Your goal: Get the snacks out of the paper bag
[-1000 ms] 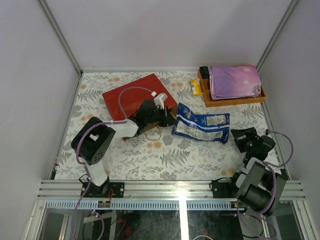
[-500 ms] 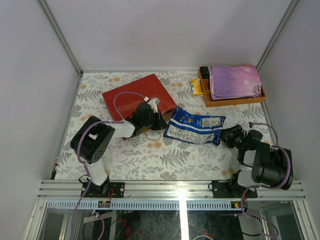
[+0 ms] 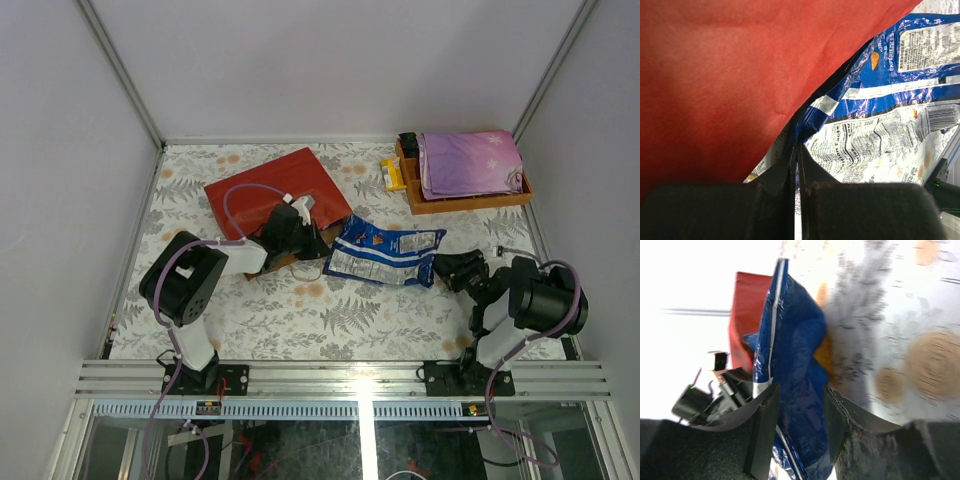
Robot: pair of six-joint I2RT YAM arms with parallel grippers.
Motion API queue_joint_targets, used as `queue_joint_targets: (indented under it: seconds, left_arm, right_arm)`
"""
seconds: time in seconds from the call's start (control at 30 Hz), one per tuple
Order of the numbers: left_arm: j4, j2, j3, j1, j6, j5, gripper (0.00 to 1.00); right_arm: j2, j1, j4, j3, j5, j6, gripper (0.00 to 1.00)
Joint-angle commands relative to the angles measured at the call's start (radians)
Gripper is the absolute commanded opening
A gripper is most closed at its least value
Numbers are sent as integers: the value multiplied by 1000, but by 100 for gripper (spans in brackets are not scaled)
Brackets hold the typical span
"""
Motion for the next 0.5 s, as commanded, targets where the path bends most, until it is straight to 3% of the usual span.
queue_joint_targets:
  seconds: [0.0,0.17,0.27,0.3,0.4,0.47]
  left_arm:
    - [-23,-16,-16,18,26,-23,0]
    - [-32,-19,-11,19,25,-26,0]
    - [-34,-20,-9,20,25,-27,0]
    - [-35,-19,-7,20,25,-28,0]
    - [-39,-14,-7,21,27,-26,0]
    - [-42,-15,-10,23,29,-25,0]
  right_arm:
    - [-60,10,290,46,-149,165,46]
    - [-288,10,228,118,-212,286,45]
    - [-425,10,79,171,-234,266,48]
    - [-476,10,-41,186,-232,214,51]
    - [-662,8,-671,239,-116,-102,60]
    - [-750,6,-891,259,-17,-269,67]
